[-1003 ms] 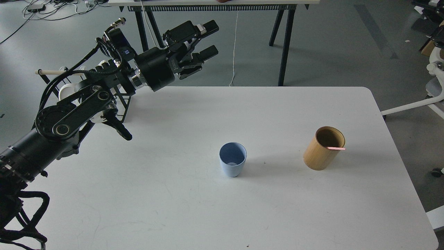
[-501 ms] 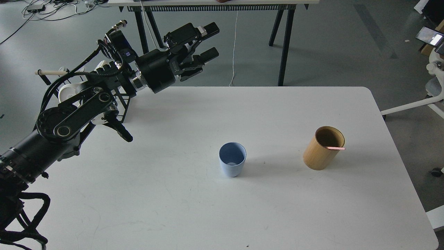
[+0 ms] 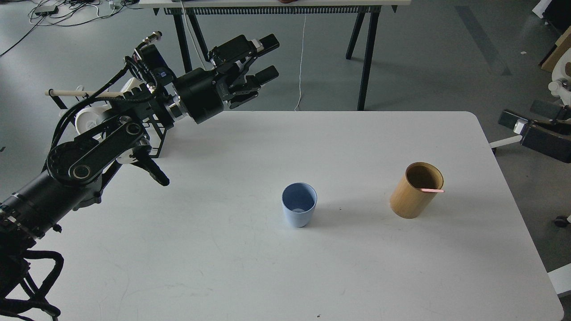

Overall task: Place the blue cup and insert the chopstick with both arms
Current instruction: 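Bring the right gripper to the pink stick in the tan holder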

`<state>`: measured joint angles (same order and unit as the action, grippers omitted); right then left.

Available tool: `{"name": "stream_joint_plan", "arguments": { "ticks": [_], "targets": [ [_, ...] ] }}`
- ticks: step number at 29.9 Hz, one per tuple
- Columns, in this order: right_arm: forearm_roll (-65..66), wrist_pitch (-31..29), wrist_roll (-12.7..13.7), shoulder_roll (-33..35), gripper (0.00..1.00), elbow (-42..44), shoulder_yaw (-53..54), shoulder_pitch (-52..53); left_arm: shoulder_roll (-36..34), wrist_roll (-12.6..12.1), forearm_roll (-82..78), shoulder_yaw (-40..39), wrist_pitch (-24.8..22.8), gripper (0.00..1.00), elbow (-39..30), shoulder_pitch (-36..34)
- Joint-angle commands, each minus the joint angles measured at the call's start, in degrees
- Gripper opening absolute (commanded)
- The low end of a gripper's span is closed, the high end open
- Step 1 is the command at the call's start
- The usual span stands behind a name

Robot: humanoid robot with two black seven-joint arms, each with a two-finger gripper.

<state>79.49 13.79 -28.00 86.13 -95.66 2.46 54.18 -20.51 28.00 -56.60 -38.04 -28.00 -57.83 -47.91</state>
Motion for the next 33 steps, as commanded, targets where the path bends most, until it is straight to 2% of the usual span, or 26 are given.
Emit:
{"name": "stream_joint_plan", "arguments": {
  "ticks": [1, 6, 14, 20, 24, 33],
  "targets": [
    [7.1, 7.4, 0.0, 0.2, 0.98, 0.5, -7.2, 0.0, 0.5, 0.0, 0.0, 0.1, 0.0, 0.93, 0.4, 0.0],
    [12.9, 11.6, 0.0, 0.1, 0.97, 1.1, -11.3, 0.0, 0.6, 0.0, -0.1, 0.2, 0.0, 0.94, 0.5, 0.0],
    [15.3, 12.2, 0.0, -3.9, 0.97, 5.8, -15.5, -0.5, 0.8, 0.0, -0.1, 0.2, 0.0, 0.94, 0.6, 0.1],
    [14.6, 12.5, 0.0, -13.7, 0.99, 14.6, -17.4, -2.8, 1.0, 0.0, -0.1, 0.2, 0.0, 0.94, 0.7, 0.4],
    [14.1, 13.7, 0.0, -20.3, 0.99, 17.3, -17.5, -6.7, 1.0, 0.0, -0.1, 0.2, 0.0, 0.94, 0.7, 0.8],
    [11.3, 14.2, 0.0, -31.0, 0.88, 22.6, -17.4, -9.6, 0.9, 0.0, -0.1, 0.2, 0.0, 0.94, 0.8, 0.9]
  ]
}}
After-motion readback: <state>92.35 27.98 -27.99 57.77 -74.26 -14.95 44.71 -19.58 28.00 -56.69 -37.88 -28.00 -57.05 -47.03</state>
